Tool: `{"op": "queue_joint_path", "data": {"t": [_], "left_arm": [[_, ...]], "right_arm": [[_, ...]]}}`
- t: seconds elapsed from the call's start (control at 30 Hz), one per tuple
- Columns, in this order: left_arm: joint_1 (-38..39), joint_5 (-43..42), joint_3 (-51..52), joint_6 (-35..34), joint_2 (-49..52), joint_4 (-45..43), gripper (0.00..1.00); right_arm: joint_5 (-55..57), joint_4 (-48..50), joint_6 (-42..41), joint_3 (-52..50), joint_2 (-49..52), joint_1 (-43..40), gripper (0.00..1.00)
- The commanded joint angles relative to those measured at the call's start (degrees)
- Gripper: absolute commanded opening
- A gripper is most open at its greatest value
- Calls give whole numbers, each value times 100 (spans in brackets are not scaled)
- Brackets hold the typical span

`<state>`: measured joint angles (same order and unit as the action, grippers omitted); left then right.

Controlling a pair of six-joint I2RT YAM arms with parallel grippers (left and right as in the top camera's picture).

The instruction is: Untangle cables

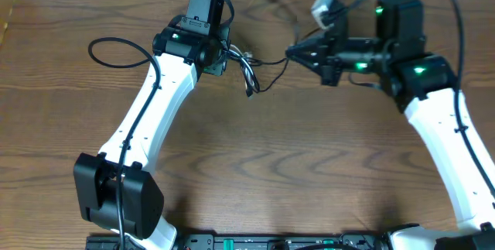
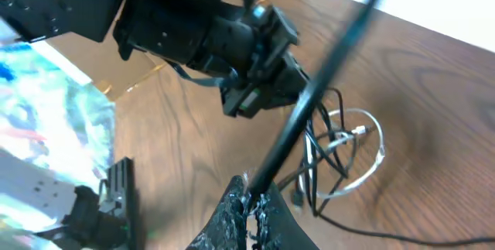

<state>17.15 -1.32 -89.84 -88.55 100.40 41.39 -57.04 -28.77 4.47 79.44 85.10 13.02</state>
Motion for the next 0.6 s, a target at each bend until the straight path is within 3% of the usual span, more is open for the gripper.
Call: {"op": "queue_joint_path", "data": {"t": [0.0, 0.2, 0.33, 0.43, 0.57], "left_arm": [[-9, 227, -96, -4, -79, 20, 7], [-9, 223, -96, 404, -79, -44, 8], [-9, -94, -96, 1843, -79, -697, 7], [-9, -1064, -96, 3095, -81, -1416, 7], [-9, -3091, -98, 4804, -81, -2389, 8]], "right_arm": [[-232, -254, 79, 46, -28, -376, 1], [2789, -1126, -874, 44, -7, -664, 1], [3613, -1587, -1043, 42, 111, -632, 1], [3613, -1670, -1047, 42, 306, -616, 1], [3613, -1565, -1180, 42, 662, -629, 1]]}}
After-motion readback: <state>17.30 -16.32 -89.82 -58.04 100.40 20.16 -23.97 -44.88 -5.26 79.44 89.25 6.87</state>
